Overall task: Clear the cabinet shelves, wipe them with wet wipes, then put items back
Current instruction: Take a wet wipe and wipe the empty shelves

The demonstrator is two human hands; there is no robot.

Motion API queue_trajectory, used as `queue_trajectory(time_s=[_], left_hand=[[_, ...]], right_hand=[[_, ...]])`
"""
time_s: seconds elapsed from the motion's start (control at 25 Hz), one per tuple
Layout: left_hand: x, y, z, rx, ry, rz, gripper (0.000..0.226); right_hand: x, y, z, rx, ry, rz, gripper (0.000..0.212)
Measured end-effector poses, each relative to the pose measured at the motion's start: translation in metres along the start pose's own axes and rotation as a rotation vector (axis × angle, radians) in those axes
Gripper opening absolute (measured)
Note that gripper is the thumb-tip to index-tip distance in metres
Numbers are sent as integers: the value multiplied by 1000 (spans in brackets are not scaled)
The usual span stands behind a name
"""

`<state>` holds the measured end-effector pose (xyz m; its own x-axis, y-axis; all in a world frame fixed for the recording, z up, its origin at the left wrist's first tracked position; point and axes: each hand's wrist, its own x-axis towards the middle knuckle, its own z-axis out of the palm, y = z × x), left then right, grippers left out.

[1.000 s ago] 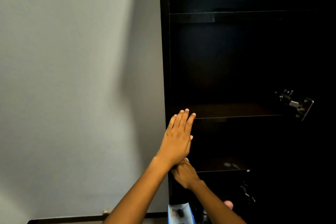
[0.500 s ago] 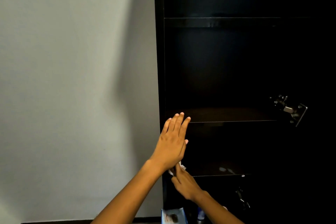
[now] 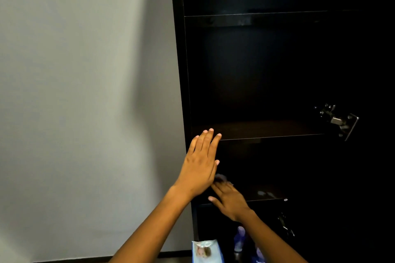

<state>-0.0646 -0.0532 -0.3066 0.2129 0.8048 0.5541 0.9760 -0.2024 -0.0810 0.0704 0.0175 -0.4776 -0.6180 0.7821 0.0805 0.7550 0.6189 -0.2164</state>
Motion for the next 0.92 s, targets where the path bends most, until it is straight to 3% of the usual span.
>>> queue_trajectory(time_s=[0.12, 0.24, 0.44, 0.6, 0.92], left_hand=[[0, -2, 3, -20, 22, 5, 63], [1, 0, 3, 5, 15, -6, 63], [0, 2, 2, 13, 14, -19, 62], [1, 2, -3, 30, 0, -22, 62], [1, 2, -3, 35, 1, -17, 63]], right_hand=[[-27, 48, 2, 24, -31, 228, 75], [-44, 39, 9, 149, 22, 348, 77], [-28, -43, 15, 163, 103, 183, 52], [13, -55, 8, 207, 43, 18, 50], [18, -63, 8, 300, 72, 66, 45]])
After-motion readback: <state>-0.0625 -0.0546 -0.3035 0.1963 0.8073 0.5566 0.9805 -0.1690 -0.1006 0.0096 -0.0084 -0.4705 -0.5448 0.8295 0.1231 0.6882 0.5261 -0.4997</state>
